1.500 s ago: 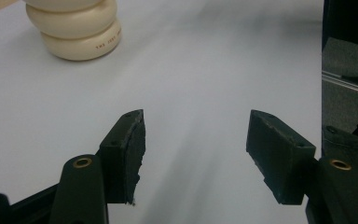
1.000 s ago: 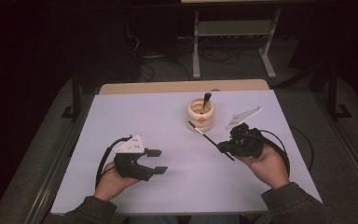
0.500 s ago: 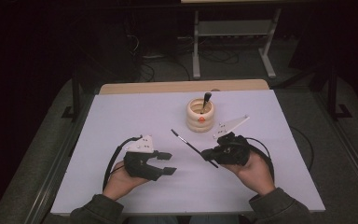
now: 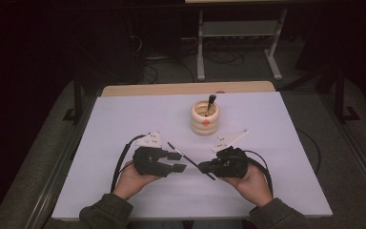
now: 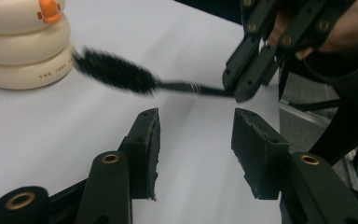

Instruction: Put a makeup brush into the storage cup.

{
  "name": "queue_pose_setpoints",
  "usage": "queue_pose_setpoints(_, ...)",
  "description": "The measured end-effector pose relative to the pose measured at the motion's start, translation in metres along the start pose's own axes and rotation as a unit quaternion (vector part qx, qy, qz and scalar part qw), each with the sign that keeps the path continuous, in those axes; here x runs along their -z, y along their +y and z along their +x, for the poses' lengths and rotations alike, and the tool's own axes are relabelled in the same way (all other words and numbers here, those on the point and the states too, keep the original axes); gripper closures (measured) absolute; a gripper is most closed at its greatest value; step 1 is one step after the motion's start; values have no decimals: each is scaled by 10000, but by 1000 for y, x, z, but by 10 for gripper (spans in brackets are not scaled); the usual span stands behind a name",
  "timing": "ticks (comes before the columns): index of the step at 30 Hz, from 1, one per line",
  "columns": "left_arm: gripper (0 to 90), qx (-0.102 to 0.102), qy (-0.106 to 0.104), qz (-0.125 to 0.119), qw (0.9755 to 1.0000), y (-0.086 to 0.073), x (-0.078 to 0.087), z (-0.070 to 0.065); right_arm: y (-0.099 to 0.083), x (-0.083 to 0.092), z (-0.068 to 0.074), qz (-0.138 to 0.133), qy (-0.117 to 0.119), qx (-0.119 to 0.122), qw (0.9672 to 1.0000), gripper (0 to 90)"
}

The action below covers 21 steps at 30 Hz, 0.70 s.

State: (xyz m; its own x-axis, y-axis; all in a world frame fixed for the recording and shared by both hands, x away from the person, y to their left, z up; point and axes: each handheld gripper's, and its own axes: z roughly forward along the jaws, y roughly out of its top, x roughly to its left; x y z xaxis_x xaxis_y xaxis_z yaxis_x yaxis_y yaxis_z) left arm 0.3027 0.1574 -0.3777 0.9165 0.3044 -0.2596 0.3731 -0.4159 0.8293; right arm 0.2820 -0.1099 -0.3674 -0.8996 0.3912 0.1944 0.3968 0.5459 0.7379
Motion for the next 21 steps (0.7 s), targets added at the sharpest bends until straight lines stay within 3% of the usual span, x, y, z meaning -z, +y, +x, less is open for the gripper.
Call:
queue_pose_setpoints(5, 556, 59, -94, -108, 9999, 1, 2, 2, -5, -6, 4, -55, -40, 104, 9999, 854)
queue_pose_setpoints(8, 630, 29, -1, -74, 10000, 2, 3, 1, -8, -9, 3, -24, -2, 97, 9999, 854)
queue_pose_setpoints(11, 664, 21, -65, -42, 10000, 2, 3, 3, -9, -12, 4, 53, -60, 134, 9999, 854)
queue_pose_setpoints(21, 743, 145, -409, -98, 9990, 1, 2, 6, -10, -21, 9, 297, -375, 630, 9969, 853)
